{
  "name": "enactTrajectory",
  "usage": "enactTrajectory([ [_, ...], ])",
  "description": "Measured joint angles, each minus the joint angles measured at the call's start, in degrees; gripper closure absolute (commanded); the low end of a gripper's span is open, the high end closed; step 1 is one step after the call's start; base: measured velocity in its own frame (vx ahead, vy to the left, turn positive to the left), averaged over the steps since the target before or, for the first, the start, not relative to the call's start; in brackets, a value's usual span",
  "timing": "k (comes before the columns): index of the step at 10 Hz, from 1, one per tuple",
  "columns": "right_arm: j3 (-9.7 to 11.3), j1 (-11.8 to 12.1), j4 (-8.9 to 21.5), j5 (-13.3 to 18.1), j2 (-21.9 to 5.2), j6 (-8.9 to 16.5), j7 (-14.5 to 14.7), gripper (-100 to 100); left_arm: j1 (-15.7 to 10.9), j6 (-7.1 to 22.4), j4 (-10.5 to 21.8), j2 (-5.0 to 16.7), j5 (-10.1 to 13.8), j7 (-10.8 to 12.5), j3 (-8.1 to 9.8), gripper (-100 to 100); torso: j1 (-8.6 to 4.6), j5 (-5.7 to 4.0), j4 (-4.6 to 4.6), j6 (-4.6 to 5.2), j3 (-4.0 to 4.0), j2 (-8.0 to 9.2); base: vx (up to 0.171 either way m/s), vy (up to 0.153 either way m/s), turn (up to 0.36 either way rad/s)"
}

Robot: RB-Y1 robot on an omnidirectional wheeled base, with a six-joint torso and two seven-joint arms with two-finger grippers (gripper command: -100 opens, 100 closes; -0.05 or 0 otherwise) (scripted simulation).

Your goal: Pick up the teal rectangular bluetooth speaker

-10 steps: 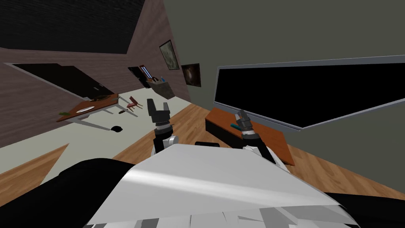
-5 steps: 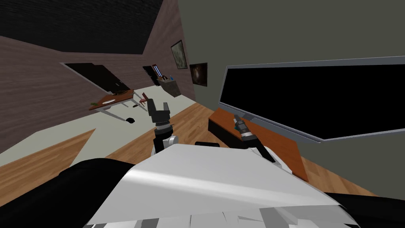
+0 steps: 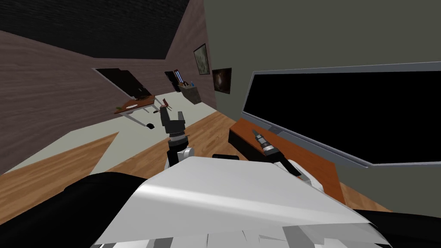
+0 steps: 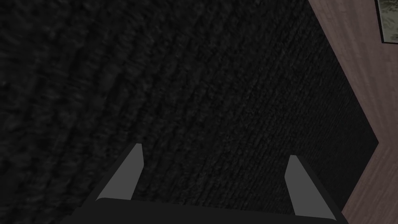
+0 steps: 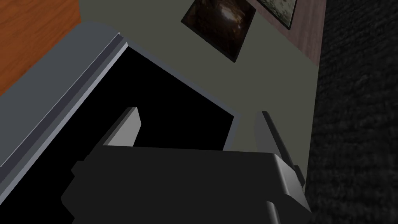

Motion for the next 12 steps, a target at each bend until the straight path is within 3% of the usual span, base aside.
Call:
enactTrajectory([
  [4,2.91,0.31,4.04,0.56,-4.62,1.60,4.03,-100,0.00,0.00,0.00,0.00,0.00,0.00,0.00,0,-0.03,0.00,-0.01,0.01,-0.02,-0.04,0.005,-0.021,0.181],
  [6,5.29,-0.88,8.31,0.71,-8.10,2.70,6.00,-100,0.00,0.00,0.00,0.00,0.00,0.00,0.00,0,-0.12,-0.03,-0.02,-0.03,-0.04,-0.07,0.012,-0.045,0.237],
  [10,8.12,-0.28,12.06,1.04,-14.75,4.27,9.14,-100,0.00,0.00,0.00,0.00,0.00,0.00,0.00,0,-0.06,0.00,-0.02,-0.01,-0.06,-0.11,0.021,-0.035,0.208],
  [11,10.12,-1.39,14.22,1.45,-16.47,5.34,10.32,-100,0.00,0.00,0.00,0.01,0.00,0.00,0.00,0,-0.12,-0.03,-0.03,-0.03,-0.10,-0.17,0.036,-0.072,0.340],
  [12,11.32,-0.39,15.06,1.97,-18.31,6.46,11.95,-100,0.01,0.00,0.00,0.01,0.00,0.00,0.01,0,-0.20,-0.03,-0.04,0.01,-0.10,-0.18,0.033,-0.088,0.249],
])
